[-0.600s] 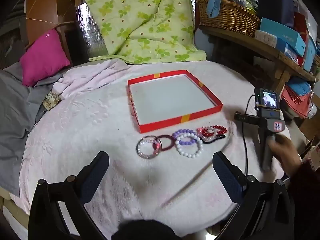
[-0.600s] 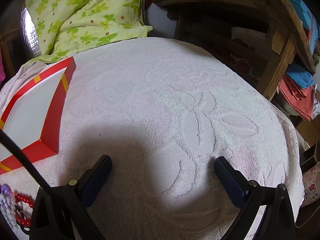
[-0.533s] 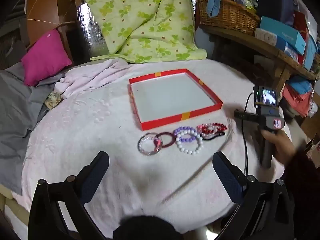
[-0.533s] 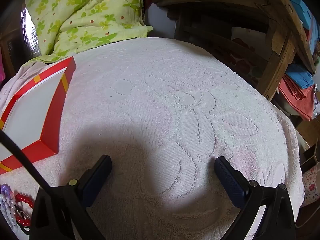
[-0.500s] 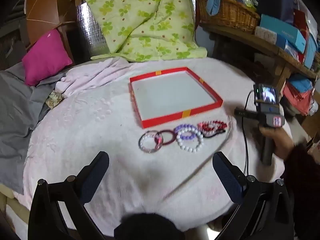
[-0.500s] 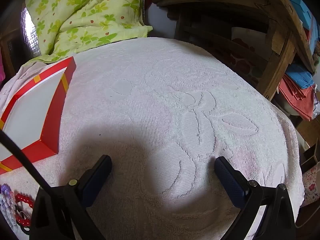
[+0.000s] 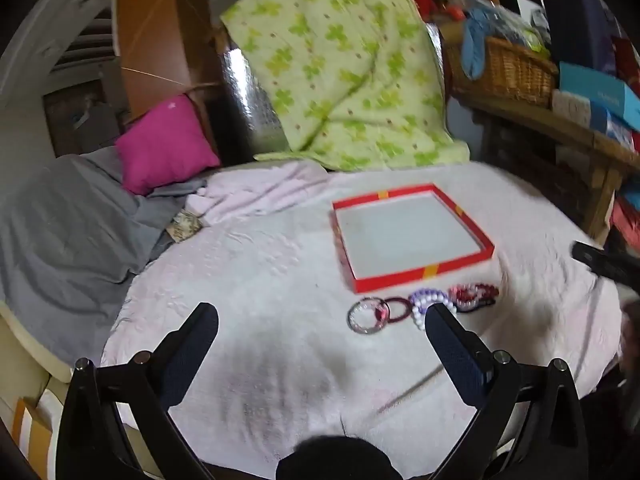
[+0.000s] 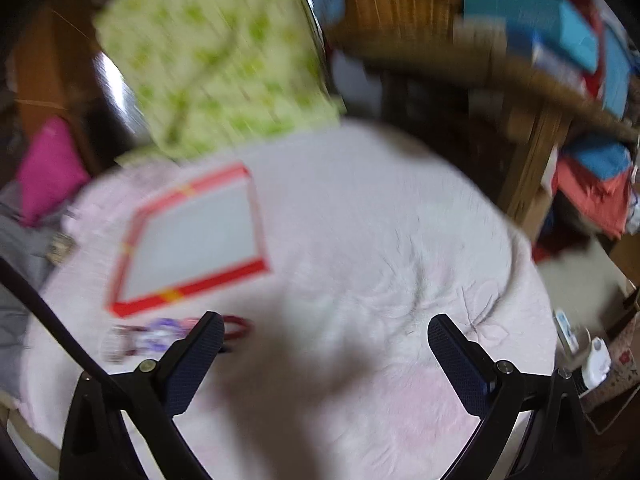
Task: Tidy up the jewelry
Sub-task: 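Move both tools toward the bracelets lying beside the red box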
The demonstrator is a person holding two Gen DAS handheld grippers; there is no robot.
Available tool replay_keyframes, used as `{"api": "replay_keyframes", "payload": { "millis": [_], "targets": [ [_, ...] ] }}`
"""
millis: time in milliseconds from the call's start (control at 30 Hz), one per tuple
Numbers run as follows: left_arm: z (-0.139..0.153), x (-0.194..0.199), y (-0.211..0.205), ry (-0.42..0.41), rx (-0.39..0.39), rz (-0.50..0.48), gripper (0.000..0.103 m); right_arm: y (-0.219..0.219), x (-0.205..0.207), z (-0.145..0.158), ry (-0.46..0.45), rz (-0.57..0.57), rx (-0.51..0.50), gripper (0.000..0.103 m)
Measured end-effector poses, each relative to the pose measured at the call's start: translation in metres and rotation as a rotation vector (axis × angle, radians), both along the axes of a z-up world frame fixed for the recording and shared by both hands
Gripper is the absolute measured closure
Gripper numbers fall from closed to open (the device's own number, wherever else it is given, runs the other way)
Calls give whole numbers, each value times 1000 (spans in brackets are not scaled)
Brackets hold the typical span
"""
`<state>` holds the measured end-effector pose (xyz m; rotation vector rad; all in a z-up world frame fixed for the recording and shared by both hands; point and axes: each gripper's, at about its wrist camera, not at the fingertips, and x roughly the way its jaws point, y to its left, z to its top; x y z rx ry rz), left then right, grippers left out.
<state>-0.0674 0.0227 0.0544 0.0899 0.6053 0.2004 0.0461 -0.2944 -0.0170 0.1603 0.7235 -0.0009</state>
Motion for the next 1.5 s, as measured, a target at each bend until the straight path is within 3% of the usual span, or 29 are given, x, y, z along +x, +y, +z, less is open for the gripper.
{"api": "replay_keyframes", "payload": {
  "millis": [167, 533, 900, 1500],
  "targets": [
    [17, -20, 8, -50, 4, 38, 0, 42, -67, 35, -160, 4, -19, 0],
    [32, -45, 22, -120, -7, 69, 0, 93, -113, 60, -196, 33, -85, 0],
    [22, -39, 28, -117, -21, 88, 0, 122, -114, 58, -161, 64, -139, 0],
    [10, -25, 34, -91, -12, 107, 0, 130, -96, 37, -96, 48, -147, 0]
  ]
}}
